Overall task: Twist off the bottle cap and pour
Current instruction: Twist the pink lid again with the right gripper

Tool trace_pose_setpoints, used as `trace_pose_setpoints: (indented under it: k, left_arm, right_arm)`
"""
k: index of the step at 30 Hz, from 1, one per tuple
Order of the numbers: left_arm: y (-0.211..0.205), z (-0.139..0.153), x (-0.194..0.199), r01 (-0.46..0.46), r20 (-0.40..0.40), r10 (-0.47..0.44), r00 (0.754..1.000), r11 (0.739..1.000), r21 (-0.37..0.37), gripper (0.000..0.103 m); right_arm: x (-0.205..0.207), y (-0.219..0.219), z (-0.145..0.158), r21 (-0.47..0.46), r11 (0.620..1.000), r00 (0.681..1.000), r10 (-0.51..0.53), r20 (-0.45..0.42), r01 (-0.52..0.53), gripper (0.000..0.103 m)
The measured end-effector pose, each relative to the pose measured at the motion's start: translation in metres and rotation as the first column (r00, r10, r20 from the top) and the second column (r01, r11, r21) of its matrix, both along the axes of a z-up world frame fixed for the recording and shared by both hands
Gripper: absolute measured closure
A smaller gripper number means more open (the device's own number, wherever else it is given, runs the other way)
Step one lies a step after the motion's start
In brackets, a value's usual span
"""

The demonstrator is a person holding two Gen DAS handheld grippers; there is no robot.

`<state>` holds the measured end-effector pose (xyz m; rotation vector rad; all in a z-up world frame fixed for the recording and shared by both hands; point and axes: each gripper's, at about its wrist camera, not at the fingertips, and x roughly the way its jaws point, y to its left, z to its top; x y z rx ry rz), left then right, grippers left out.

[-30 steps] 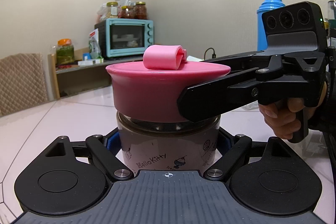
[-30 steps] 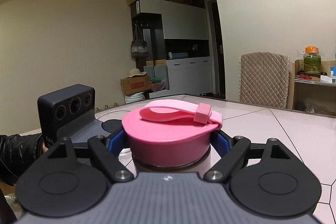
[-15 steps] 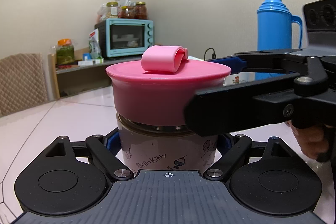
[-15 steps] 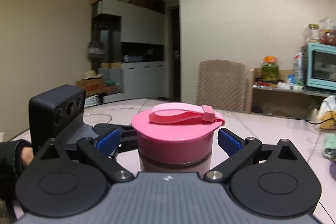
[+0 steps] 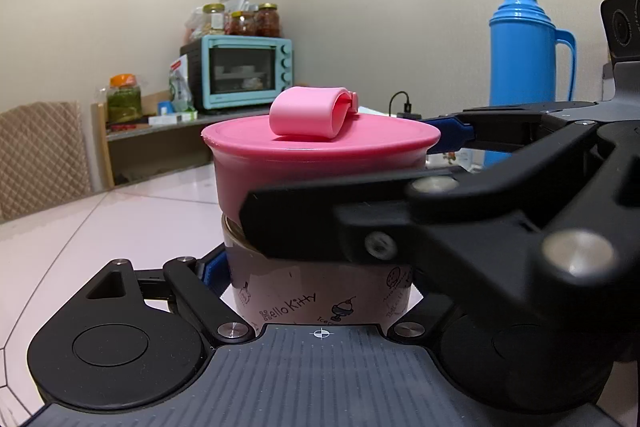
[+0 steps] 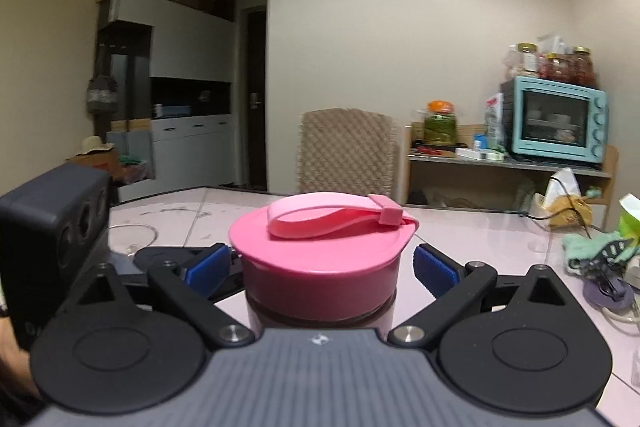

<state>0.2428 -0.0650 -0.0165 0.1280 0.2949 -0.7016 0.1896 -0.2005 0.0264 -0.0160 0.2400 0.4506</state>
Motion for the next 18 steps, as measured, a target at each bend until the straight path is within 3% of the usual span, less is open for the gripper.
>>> trace_pose_setpoints:
  k: [4,8,13,18]
  left_arm:
    - [0.000,0.000,0.000,0.000,0.000,0.000,1.000,1.000,0.000,0.013]
    - [0.000,0.000,0.000,0.000,-0.001,0.000,1.000,1.000,-0.001,0.013]
    - [0.000,0.000,0.001,0.001,-0.001,-0.001,1.000,1.000,-0.001,0.013]
    - [0.000,0.001,0.001,0.001,-0.001,-0.001,1.000,1.000,-0.001,0.013]
  right_arm:
    - [0.000,0.004,-0.001,0.001,1.000,1.000,-0.013,0.000,0.013,0.006]
    - [0.001,0.005,-0.002,0.012,0.999,1.000,-0.030,-0.009,0.030,0.017]
    - [0.001,0.003,-0.002,0.007,1.000,1.000,-0.016,-0.007,0.016,0.018]
    - [0.008,-0.010,-0.001,-0.011,0.996,0.996,0.091,-0.001,-0.091,0.018]
